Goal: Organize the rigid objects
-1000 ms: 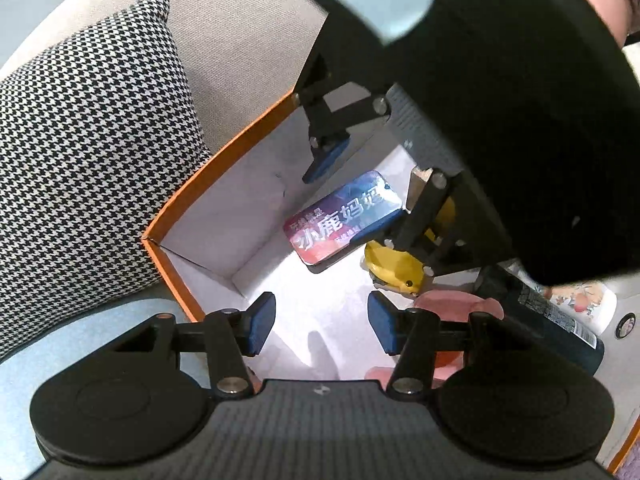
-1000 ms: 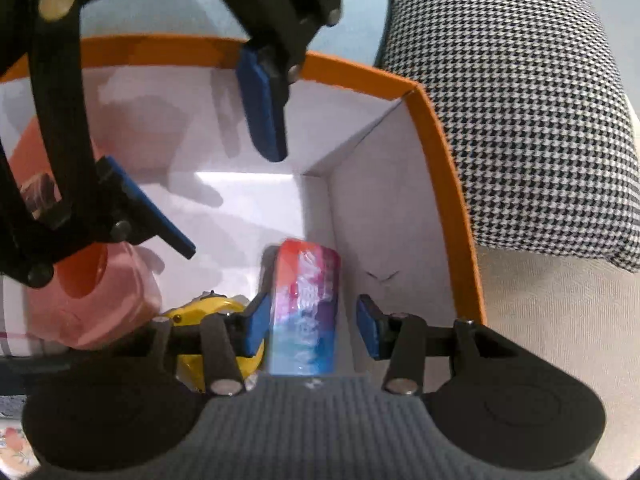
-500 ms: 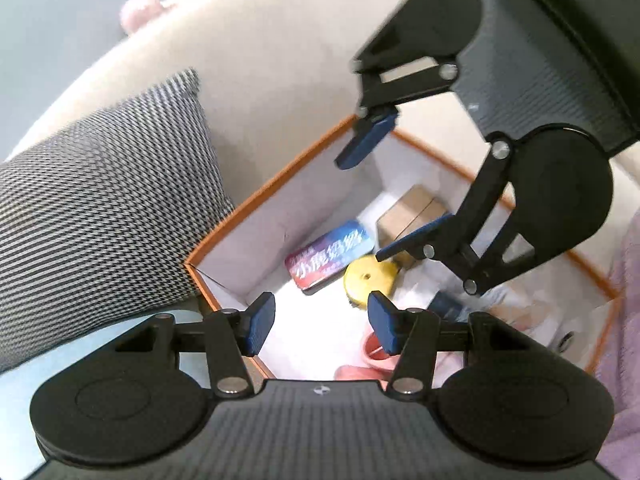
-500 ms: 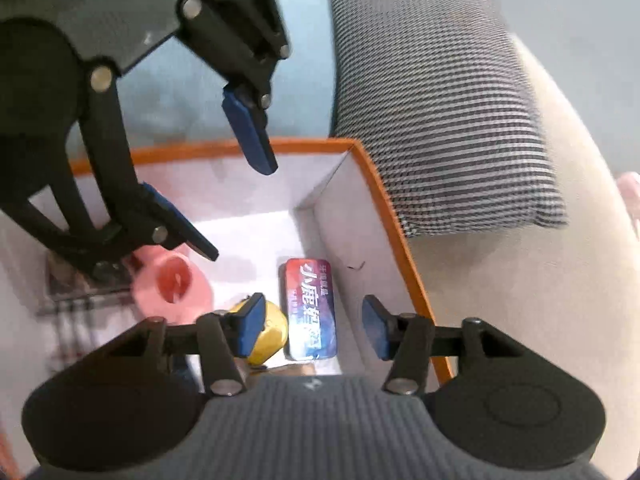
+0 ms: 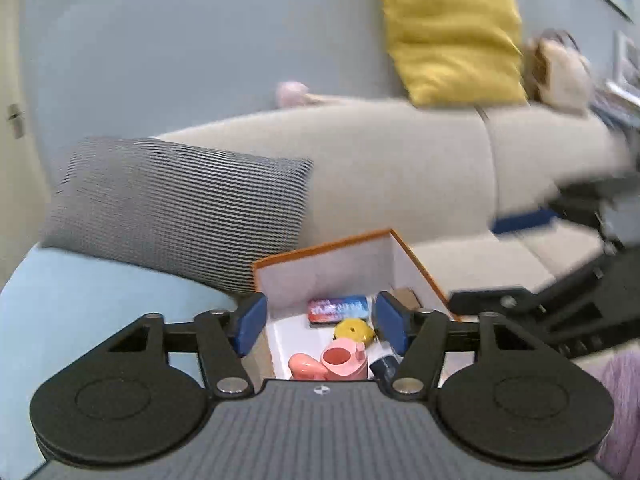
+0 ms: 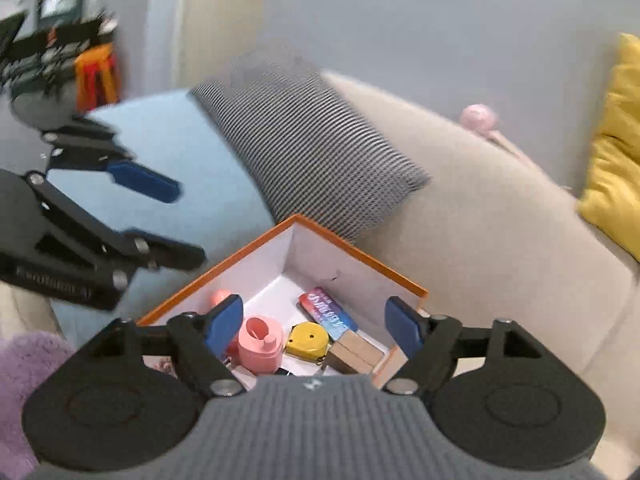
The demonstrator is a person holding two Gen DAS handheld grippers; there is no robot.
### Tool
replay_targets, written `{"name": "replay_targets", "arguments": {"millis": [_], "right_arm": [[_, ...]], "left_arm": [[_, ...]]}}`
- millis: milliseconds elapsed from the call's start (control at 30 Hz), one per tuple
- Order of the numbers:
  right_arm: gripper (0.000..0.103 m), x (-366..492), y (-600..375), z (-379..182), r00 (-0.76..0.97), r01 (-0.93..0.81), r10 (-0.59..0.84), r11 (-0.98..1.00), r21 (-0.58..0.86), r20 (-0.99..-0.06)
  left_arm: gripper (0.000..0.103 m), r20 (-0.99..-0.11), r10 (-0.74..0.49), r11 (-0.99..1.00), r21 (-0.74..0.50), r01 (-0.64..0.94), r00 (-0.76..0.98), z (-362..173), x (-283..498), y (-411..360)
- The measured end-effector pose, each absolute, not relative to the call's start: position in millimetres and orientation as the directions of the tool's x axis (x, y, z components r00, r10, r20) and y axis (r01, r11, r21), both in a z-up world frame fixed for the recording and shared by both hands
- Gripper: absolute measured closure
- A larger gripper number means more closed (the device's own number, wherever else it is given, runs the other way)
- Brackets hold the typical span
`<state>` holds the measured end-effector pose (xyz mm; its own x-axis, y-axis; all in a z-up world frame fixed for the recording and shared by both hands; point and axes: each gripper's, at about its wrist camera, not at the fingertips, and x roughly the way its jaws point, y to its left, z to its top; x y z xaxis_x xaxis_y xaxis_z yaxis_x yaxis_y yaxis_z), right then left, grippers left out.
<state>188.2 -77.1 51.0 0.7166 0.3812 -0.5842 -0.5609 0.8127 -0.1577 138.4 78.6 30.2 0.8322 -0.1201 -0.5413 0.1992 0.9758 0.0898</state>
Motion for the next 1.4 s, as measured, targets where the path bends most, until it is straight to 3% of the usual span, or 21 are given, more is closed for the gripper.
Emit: {"name": "replay_targets", "arguments": {"millis": [167, 367, 633, 1400], "right_arm": [[0.024, 149.1, -97.3, 32.6, 0.763, -0.409, 0.371, 0.911, 0.048, -0.529], [0.023, 115.7, -102.1, 2.2, 0.779, -0.256, 0.286, 0.957, 0.133, -0.558], [0.016, 70.2, -101.2, -15.5, 0.782, -0.243, 0.234, 0.968, 0.063, -0.577], [0.015, 44.0, -110.7, -19.4, 0.798, -0.241, 0.23, 0.969, 0.055, -0.558]], "left_arm": [[0.018, -0.502, 0.033, 0.999, 0.044, -0.013, 0.864, 16.4, 106.7, 71.0], [0.013, -0.528, 0.102, 0.993, 0.007, -0.116, 0.843, -5.0, 74.2, 66.6], [0.011, -0.591, 0.114, 0.986, -0.032, -0.164, 0.799, -34.8, 44.0, 65.3], [0.01, -0.569, 0.135, 0.987, 0.006, -0.16, 0.811, -36.3, 17.5, 58.4]]}}
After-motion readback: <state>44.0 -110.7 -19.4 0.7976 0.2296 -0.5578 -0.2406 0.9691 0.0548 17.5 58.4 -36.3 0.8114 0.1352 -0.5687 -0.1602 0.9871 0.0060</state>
